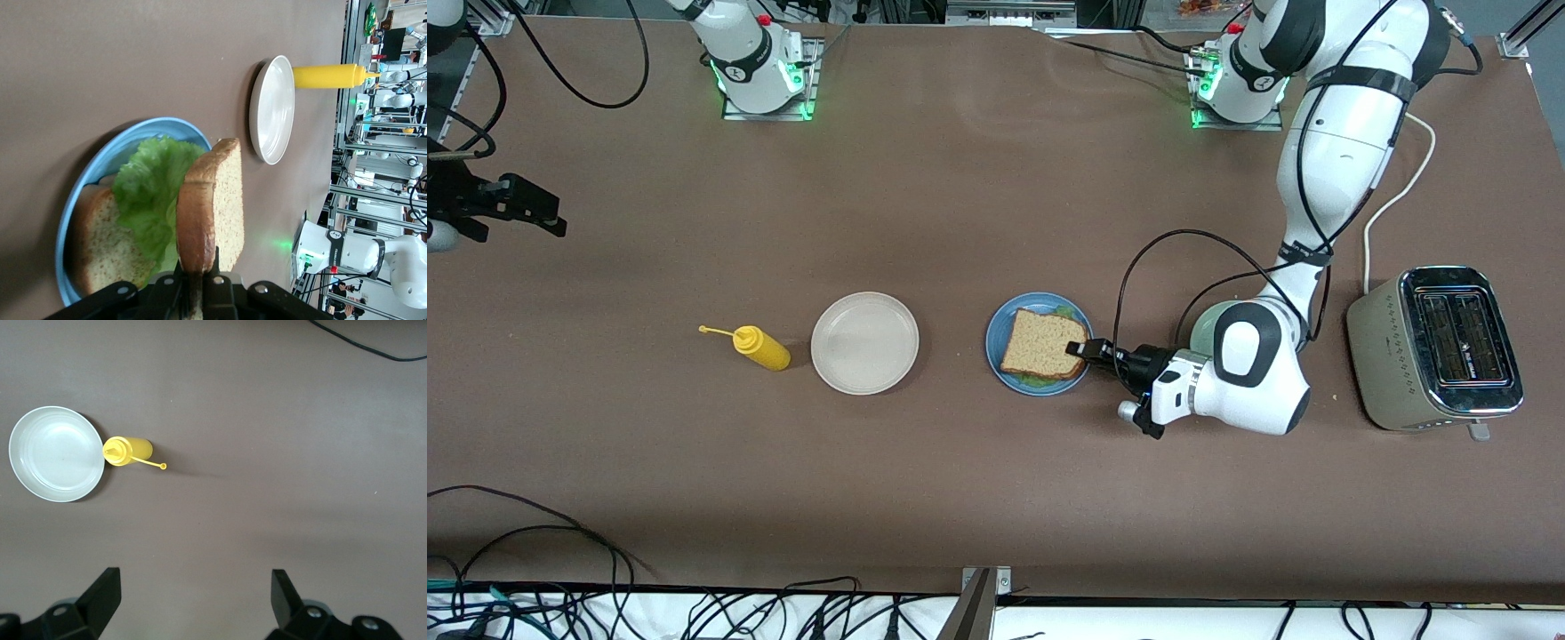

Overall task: Make sandwich in blue plate with both arms
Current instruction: 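Release the toast with the left gripper and raise it toward the toaster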

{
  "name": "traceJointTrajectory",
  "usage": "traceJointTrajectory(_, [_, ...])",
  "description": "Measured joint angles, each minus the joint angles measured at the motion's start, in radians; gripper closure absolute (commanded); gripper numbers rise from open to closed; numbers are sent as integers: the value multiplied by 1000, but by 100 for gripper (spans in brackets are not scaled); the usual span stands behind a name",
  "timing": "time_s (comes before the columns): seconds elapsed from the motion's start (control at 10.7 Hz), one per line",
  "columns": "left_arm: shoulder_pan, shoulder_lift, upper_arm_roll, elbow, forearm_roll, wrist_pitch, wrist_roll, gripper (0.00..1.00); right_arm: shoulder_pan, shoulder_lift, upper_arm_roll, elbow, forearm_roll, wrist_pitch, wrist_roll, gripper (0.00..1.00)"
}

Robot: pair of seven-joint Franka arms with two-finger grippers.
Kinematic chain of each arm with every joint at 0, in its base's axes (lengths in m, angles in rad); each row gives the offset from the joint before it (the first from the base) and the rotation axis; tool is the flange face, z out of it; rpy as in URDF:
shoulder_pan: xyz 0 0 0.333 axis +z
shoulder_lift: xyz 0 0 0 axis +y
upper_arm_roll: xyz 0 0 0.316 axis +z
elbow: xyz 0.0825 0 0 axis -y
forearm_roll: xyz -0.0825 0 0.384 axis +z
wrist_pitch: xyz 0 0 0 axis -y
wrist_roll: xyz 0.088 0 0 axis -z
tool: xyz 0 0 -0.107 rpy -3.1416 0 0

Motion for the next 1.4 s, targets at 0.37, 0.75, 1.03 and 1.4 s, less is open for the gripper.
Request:
traceJointTrajectory(0.37, [-6,38,-3,-13,0,0,55,0,0,0,1,0,0,0,0,0])
traceJointTrajectory(0.75, [23,13,1,3,34,0,59,0,0,0,1,0,0,0,0,0])
traceJointTrajectory(1.03, [71,-91,4,17,239,-19,50,0,0,0,1,0,0,0,0,0])
traceJointTrajectory(1.4, [96,-258,9,21,586,-55,-83,0,0,2,0,0,0,0,0,0])
